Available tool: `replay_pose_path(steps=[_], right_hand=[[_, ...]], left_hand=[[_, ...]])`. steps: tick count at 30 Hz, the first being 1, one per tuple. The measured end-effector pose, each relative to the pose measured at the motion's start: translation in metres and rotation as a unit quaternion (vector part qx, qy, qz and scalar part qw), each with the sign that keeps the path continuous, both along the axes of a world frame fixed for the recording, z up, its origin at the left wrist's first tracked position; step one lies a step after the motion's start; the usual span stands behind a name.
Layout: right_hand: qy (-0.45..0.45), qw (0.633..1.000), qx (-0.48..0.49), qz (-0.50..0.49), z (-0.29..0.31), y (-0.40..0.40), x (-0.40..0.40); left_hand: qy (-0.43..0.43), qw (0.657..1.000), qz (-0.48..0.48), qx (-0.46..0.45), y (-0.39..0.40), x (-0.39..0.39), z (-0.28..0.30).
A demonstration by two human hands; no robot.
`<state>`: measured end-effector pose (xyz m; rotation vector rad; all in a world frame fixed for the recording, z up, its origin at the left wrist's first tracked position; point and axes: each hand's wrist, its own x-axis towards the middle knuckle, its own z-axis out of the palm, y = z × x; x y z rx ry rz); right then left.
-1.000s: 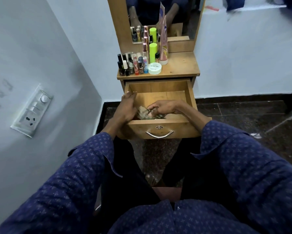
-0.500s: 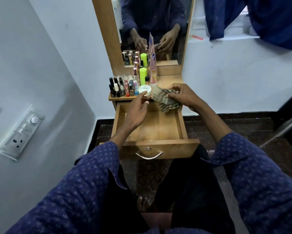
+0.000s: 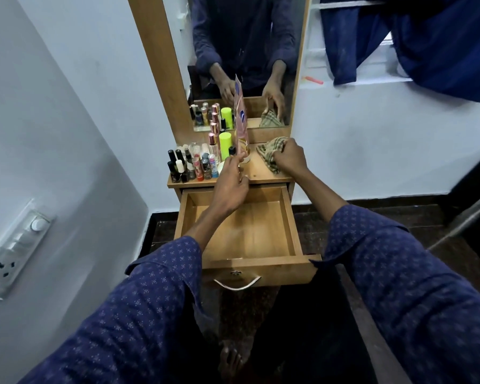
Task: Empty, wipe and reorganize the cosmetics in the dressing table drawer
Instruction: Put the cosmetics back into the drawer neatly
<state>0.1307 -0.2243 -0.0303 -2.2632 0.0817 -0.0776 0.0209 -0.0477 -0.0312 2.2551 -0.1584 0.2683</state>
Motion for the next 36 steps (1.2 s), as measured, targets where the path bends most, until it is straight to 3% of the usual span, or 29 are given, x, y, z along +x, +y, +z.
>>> replay_pose_path(steps=[10, 14, 20, 25, 36], right_hand=[[-0.092, 0.979, -0.181, -0.012, -0.002, 0.005, 0.003], [-0.188, 0.977, -0.102, 0.007, 0.005, 0.017, 0.005], [-0.104, 0.983, 0.078, 0.132, 0.015, 0.027, 0.012], [-0.070, 0.971, 0.132, 0.185, 0.019, 0.040, 0.024], [-0.115, 0.974, 0.150, 0.127, 0.012, 0.046, 0.034]], left_hand=[[0.000, 1.000, 0.003, -0.004, 0.007, 0.024, 0.000], [-0.010, 1.000, 0.002, -0.015, 0.006, 0.031, -0.002], [-0.016, 1.000, 0.017, -0.009, 0.006, 0.028, -0.003], [-0.008, 1.000, 0.024, -0.005, 0.015, 0.031, -0.002], [0.001, 1.000, 0.019, -0.015, 0.023, 0.037, 0.001]])
